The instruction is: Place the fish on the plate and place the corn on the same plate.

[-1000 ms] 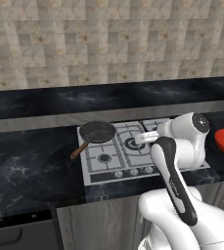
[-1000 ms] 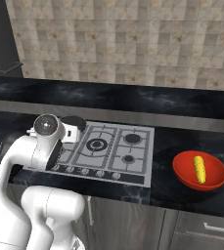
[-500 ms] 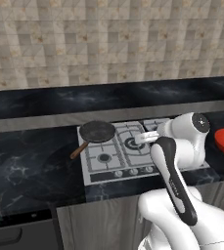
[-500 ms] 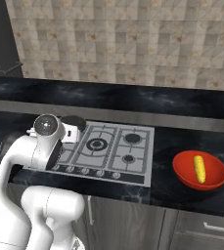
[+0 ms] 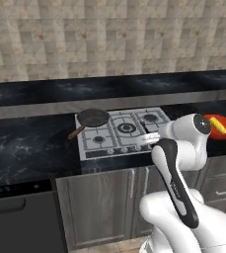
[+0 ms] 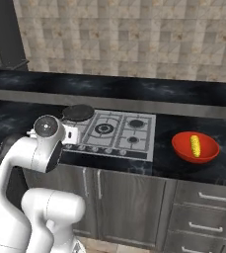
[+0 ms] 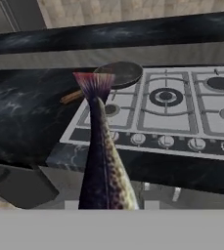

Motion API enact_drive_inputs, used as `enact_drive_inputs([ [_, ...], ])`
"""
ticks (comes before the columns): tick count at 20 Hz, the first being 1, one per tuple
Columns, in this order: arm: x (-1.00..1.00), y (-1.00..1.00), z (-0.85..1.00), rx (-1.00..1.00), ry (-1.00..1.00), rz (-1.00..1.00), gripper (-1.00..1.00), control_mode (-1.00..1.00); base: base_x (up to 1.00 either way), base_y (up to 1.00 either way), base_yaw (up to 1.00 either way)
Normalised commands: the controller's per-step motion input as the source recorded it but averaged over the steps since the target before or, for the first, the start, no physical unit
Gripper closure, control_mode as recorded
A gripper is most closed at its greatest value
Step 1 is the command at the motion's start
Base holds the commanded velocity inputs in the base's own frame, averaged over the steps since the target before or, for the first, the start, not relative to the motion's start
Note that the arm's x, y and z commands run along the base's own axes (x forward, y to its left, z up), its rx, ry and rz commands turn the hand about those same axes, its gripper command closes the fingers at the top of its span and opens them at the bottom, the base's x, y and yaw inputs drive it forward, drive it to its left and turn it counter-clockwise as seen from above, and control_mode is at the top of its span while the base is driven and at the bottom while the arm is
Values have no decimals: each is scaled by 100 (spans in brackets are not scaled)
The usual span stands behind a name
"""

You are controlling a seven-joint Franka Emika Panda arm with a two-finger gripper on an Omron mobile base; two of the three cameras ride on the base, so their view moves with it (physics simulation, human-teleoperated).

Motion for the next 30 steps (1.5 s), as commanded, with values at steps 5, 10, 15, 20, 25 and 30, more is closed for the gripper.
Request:
enact_drive_inputs([
  [5, 0, 0, 0, 0, 0, 0, 100, 100, -28, -77, 0],
  [10, 0, 0, 0, 0, 0, 0, 100, 100, -5, -99, 0],
  [15, 0, 0, 0, 0, 0, 0, 100, 100, 0, -100, 0],
  [20, 0, 0, 0, 0, 0, 0, 100, 100, 0, -91, 0],
  [25, 0, 0, 0, 0, 0, 0, 100, 100, 8, -65, 0],
  [30, 0, 0, 0, 0, 0, 0, 100, 100, 40, -47, 0],
])
